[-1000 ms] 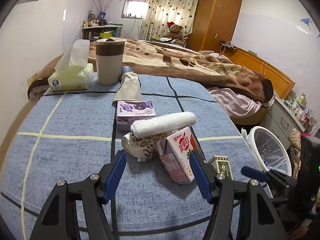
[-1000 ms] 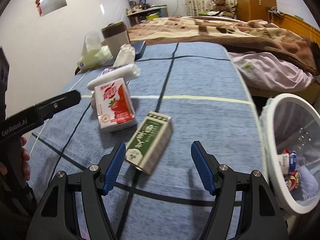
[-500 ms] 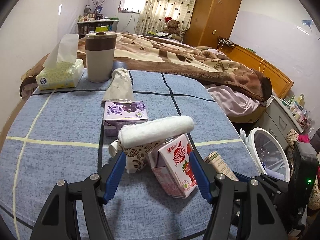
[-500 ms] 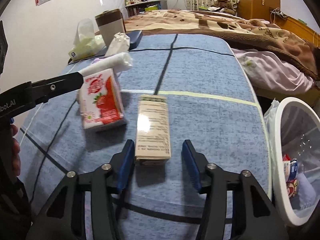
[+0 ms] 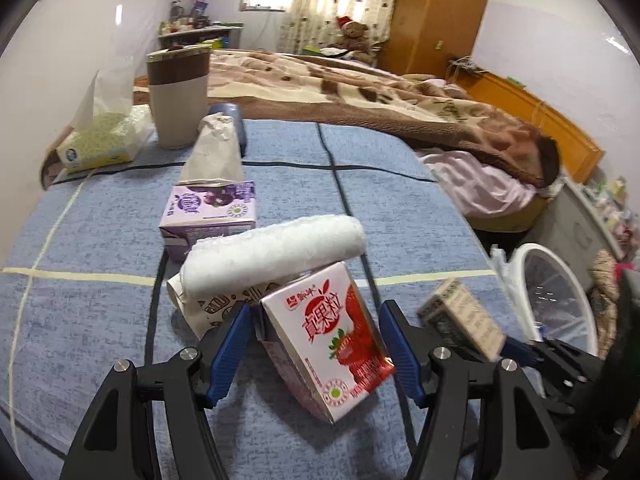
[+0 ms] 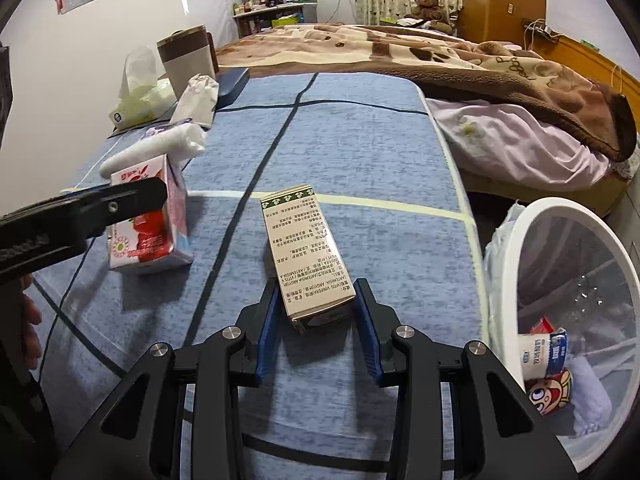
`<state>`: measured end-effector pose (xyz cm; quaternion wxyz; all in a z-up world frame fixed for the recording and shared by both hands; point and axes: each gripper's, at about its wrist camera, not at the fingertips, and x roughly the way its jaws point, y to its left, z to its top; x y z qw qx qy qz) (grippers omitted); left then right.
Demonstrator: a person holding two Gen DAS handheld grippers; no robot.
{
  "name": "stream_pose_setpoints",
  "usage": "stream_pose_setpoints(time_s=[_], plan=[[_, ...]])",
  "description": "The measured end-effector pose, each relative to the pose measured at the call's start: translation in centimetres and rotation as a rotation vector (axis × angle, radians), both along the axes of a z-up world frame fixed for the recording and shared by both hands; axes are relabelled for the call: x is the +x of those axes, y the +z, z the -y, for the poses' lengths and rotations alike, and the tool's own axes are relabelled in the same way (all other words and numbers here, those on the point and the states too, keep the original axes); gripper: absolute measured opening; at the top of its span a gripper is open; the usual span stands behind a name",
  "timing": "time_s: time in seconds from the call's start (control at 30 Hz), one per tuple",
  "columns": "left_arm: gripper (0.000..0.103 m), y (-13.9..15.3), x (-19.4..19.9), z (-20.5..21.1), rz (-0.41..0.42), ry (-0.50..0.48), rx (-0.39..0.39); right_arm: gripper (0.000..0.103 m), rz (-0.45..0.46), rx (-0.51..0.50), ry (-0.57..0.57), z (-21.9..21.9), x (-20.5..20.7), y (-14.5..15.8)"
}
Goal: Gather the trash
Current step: 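Grasp the strawberry milk carton with left tool while right tool grasps the green medicine box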
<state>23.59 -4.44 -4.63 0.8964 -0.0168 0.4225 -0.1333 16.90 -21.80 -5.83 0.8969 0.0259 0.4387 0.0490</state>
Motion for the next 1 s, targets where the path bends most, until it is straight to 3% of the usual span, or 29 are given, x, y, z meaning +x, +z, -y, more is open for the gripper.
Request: stream_pose_setpoints(time_s=[0.6,0.77,0.87,1.0], plan=[[0.073,-1.8,-0.1,3.1,-0.037,0.037,0.106,0.037,0.007,0.029,-0.031,2.6,-0.2,-0.3],[0.073,-2.0,-0.4,3.5,-0.022,0.061,0.197,0.037,0.006,0.031,-0.024,2.5,-0.1,-0.2],[0.073,-2.5,-0.6,2.9,-0.065,0.049,0.149,0.037,0.007,0.033,-0.024,2.6,-0.2,-0.2],[0.067,-2.7,-0.9,2.2,-0.066,0.071,0.149,0.037,0.008,0.035,-0.019,2.6,-0.2,-0.2]])
